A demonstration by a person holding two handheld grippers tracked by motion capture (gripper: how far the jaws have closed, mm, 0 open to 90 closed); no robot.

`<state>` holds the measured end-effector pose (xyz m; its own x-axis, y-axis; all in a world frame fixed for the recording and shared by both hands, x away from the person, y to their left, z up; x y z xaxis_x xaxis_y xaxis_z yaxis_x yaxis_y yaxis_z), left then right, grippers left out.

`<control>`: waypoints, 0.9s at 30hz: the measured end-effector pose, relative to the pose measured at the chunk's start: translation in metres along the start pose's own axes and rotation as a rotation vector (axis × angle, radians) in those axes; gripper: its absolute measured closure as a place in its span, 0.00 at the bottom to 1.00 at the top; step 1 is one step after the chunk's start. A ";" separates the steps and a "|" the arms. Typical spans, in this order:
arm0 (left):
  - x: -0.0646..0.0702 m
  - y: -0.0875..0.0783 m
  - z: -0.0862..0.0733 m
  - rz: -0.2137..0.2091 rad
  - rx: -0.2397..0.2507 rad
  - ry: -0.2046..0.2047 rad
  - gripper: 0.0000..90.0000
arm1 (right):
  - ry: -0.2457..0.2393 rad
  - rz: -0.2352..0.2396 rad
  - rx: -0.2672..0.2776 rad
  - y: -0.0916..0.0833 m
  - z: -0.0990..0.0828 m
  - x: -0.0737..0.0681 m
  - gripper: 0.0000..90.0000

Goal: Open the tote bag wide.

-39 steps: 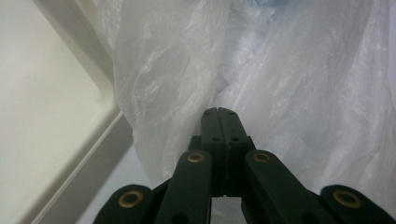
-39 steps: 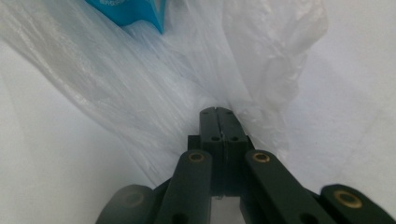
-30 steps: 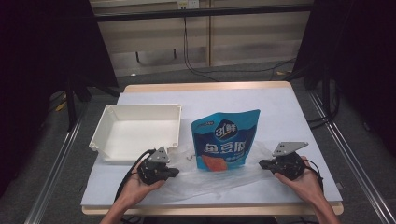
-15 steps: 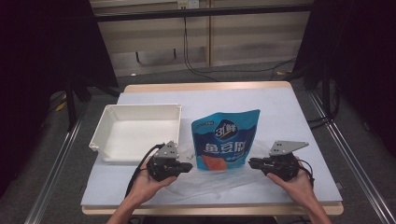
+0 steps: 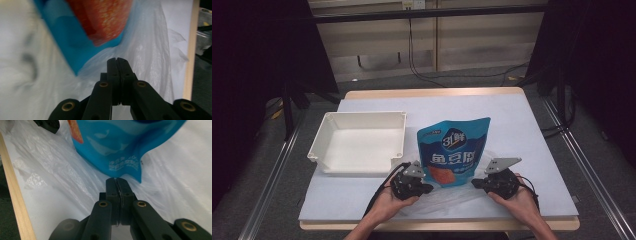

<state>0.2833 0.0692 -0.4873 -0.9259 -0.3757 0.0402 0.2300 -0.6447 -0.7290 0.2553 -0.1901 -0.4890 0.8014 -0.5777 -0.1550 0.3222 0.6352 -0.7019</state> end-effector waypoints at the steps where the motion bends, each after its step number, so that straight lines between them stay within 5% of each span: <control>1: 0.001 0.000 0.001 -0.006 0.003 -0.005 0.99 | -0.004 0.004 -0.008 0.002 -0.001 -0.001 1.00; 10: 0.002 0.003 -0.005 -0.023 0.033 -0.051 0.98 | -0.015 0.047 -0.030 0.003 -0.012 -0.011 1.00; 17: 0.011 0.004 -0.012 -0.030 0.014 0.016 0.97 | -0.035 0.051 -0.053 -0.004 -0.020 -0.026 1.00; 20: 0.014 0.005 -0.012 -0.035 0.020 0.011 0.98 | -0.029 0.044 -0.051 -0.004 -0.020 -0.026 1.00; 27: 0.026 0.006 -0.011 -0.079 0.011 0.059 1.00 | 0.002 0.056 0.078 -0.003 0.003 -0.031 1.00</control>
<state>0.2576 0.0632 -0.4984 -0.9572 -0.2838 0.0567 0.1585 -0.6780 -0.7178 0.2313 -0.1725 -0.4805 0.8181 -0.5414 -0.1938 0.3157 0.7046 -0.6355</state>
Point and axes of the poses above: each handheld gripper's, and its own axes: y roughly forward along the jaws, z roughly out of its top, x roughly to its right, the point moved 3 cm from there along y, roughly forward along the jaws, and after that the axes turned 7 degrees about z, right-handed, at the moved point
